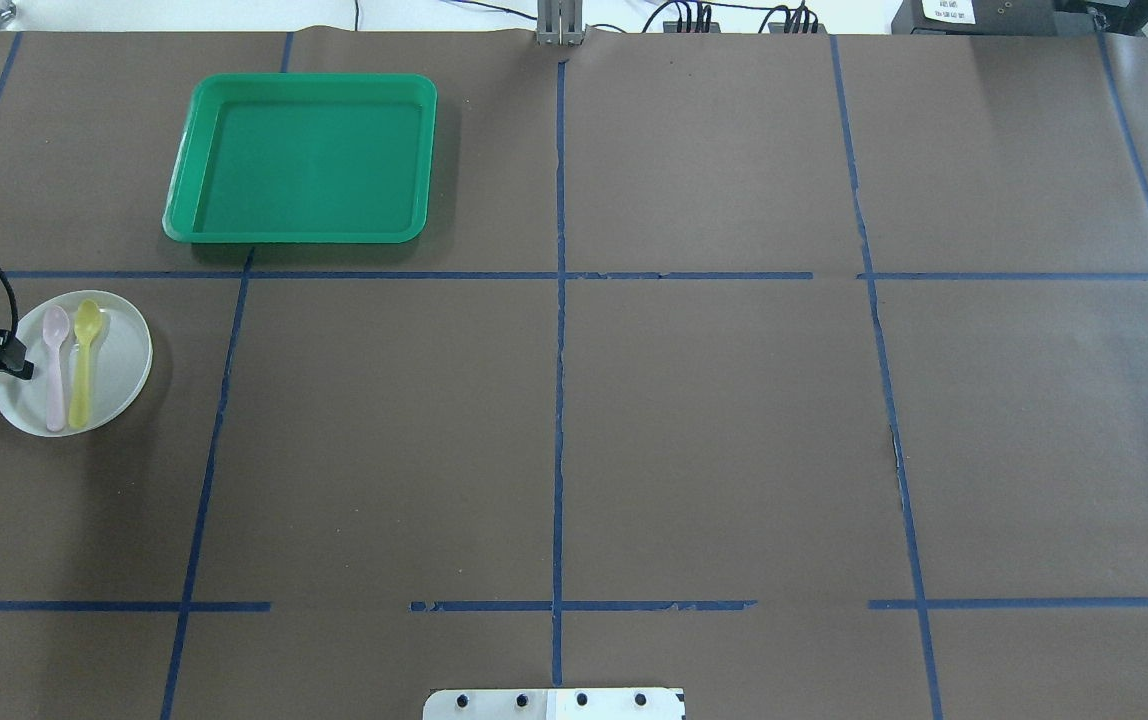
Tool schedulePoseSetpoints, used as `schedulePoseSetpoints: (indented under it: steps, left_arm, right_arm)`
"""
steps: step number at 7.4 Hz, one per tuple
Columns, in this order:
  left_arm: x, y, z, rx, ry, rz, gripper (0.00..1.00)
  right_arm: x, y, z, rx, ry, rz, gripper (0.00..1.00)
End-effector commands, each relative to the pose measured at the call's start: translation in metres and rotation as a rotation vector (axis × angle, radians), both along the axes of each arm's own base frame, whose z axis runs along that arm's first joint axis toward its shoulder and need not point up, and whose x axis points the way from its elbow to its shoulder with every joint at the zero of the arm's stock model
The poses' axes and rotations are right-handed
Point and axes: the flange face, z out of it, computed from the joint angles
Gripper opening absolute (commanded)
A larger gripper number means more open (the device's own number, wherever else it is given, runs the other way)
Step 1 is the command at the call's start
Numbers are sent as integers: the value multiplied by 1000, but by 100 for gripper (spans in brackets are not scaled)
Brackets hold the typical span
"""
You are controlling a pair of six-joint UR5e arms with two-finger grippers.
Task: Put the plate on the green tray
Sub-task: 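Reach the left gripper down to the white plate's rim and grasp it, then lift the plate with the left gripper and carry it toward the green tray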
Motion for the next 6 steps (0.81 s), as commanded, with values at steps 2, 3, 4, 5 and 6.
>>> schedulePoseSetpoints:
  steps: [2,3,4,5,6]
  left_arm:
    - [-8,2,-17,73,20,57,0]
    - [-21,26,-14,47,95,133,0]
    - [-65,19,-27,6,217,102,0]
    - [-78,21,-45,-19,307,120,0]
    - [-88,25,-52,-54,360,126,0]
  right_arm:
    - [0,0,-1,1,0,0,100]
    - [0,0,-1,2,0,0,100]
    - [0,0,-1,2,0,0,100]
    - [0,0,-1,1,0,0,100]
    - [0,0,-1,1,0,0,100]
